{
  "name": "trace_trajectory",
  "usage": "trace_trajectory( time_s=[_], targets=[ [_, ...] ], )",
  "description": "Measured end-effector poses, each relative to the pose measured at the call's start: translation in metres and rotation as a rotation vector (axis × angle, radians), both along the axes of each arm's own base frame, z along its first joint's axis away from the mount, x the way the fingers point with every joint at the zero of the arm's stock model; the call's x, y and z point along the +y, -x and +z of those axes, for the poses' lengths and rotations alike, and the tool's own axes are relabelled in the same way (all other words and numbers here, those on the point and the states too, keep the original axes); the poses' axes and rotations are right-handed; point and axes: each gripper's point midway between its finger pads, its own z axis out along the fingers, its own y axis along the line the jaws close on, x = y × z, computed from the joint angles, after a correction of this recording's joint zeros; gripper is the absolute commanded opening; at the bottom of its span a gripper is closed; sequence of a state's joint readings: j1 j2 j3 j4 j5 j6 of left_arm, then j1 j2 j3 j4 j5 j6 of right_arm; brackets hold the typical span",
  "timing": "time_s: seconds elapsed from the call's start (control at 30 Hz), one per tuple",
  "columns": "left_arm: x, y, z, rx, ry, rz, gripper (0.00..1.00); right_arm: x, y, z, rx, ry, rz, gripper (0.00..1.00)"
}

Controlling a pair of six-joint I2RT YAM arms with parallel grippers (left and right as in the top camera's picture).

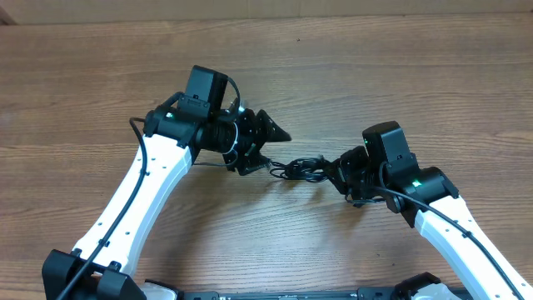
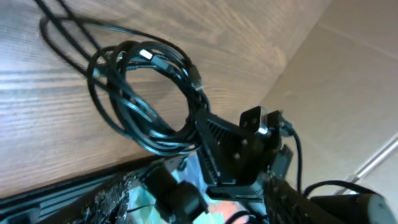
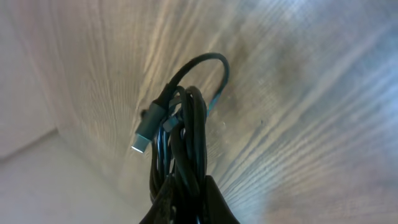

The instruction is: Untangle cables

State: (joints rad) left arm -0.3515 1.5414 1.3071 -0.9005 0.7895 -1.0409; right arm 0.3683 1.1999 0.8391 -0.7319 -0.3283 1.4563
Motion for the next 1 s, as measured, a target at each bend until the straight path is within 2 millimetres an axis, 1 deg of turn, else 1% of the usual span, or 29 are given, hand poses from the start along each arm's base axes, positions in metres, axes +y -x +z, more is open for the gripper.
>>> trace_trajectory(
  time_s=[0.03, 0.07, 0.1, 0.2, 0.3, 0.47, 0.5, 0.53, 0.57, 0.63, 0.73, 0.87, 1.0],
  targets=[
    [-0.001, 0.003, -0.003, 0.000, -0.018, -0.006, 0.68, 0.001, 0.002, 0.000, 0.020, -0.012, -0.016, 0.04],
    [-0.001, 0.004, -0.006, -0.019, -0.041, -0.021, 0.65, 0.001, 0.003, -0.001, 0.031, -0.017, -0.026, 0.04],
    [-0.002, 0.004, -0.008, -0.039, -0.060, -0.035, 0.64, 0.001, 0.004, -0.001, 0.044, -0.022, -0.034, 0.04],
    [-0.004, 0.006, -0.017, -0.180, -0.149, -0.144, 0.64, -0.001, 0.012, -0.005, 0.096, -0.023, -0.053, 0.04],
    [-0.006, 0.011, -0.028, -0.340, -0.253, -0.300, 0.70, -0.004, 0.023, -0.010, 0.147, -0.009, -0.056, 0.04],
    [-0.008, 0.025, -0.043, -0.540, -0.417, -0.570, 0.71, -0.005, 0.031, -0.012, 0.143, 0.016, 0.024, 0.04],
    [-0.010, 0.028, -0.044, -0.582, -0.436, -0.631, 0.70, -0.004, 0.032, -0.012, 0.132, 0.017, 0.049, 0.04],
    [-0.012, 0.031, -0.045, -0.619, -0.448, -0.690, 0.65, -0.003, 0.032, -0.011, 0.122, 0.017, 0.074, 0.04],
    [-0.014, 0.035, -0.047, -0.654, -0.459, -0.751, 0.64, -0.002, 0.033, -0.011, 0.111, 0.016, 0.101, 0.04],
    [-0.017, 0.044, -0.049, -0.719, -0.471, -0.872, 0.64, -0.001, 0.033, -0.009, 0.091, 0.008, 0.145, 0.04],
    [-0.020, 0.050, -0.050, -0.791, -0.475, -0.992, 0.64, -0.005, 0.030, -0.008, 0.071, -0.002, 0.166, 0.04],
    [-0.013, 0.050, -0.053, -0.842, -0.500, -1.096, 0.65, -0.013, 0.023, -0.005, 0.045, -0.022, 0.161, 0.04],
    [-0.013, 0.049, -0.053, -0.901, -0.500, -1.177, 0.66, -0.008, 0.017, 0.004, 0.013, -0.088, 0.181, 0.04]
  ],
)
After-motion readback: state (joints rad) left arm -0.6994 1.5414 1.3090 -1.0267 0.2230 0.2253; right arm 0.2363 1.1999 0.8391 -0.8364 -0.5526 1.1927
